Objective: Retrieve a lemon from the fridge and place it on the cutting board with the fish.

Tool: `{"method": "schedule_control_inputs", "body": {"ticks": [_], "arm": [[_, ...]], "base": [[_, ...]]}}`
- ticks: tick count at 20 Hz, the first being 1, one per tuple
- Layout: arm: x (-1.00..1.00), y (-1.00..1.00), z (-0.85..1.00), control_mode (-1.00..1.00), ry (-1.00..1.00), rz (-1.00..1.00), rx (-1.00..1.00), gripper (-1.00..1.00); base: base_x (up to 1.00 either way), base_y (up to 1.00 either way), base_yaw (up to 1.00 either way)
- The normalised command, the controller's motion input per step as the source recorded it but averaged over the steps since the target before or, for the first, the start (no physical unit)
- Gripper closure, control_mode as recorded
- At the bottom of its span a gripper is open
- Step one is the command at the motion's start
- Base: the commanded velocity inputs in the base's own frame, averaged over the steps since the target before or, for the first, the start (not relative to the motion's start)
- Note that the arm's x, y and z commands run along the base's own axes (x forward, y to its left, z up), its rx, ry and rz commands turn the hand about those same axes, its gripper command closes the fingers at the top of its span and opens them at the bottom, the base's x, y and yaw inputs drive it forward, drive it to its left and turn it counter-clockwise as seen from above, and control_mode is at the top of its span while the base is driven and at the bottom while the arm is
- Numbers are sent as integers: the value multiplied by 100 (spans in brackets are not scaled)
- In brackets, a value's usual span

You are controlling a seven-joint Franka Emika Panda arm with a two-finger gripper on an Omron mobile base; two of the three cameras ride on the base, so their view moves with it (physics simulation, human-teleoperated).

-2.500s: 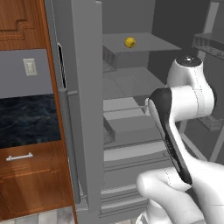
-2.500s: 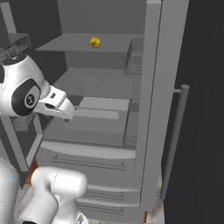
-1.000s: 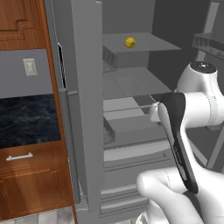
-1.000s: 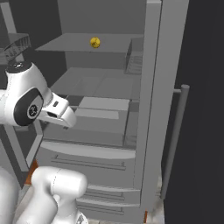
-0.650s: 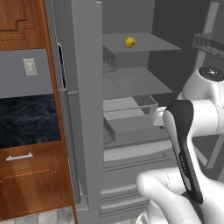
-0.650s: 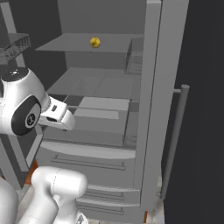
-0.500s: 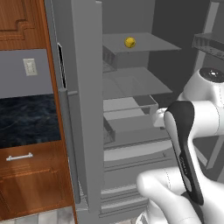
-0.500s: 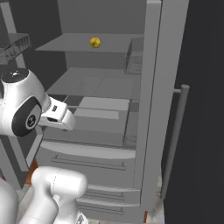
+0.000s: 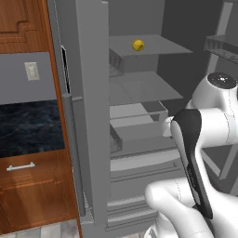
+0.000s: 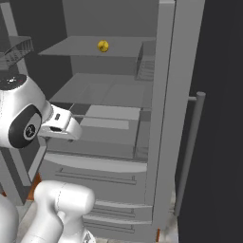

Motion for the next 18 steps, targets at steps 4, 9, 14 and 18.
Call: {"method": "schedule_control_inputs", "body": {"ticks": [4, 9, 14, 18], "arm": [[0, 0, 0, -100, 0, 0, 0, -100], [0, 0, 0, -100, 0, 0, 0, -100], [0, 0, 0, 100, 0, 0, 0, -100], [0, 0, 0, 100, 0, 0, 0, -100]], "base": [[0, 0, 0], [0, 0, 0], [0, -6, 0], [3, -12, 0]]}}
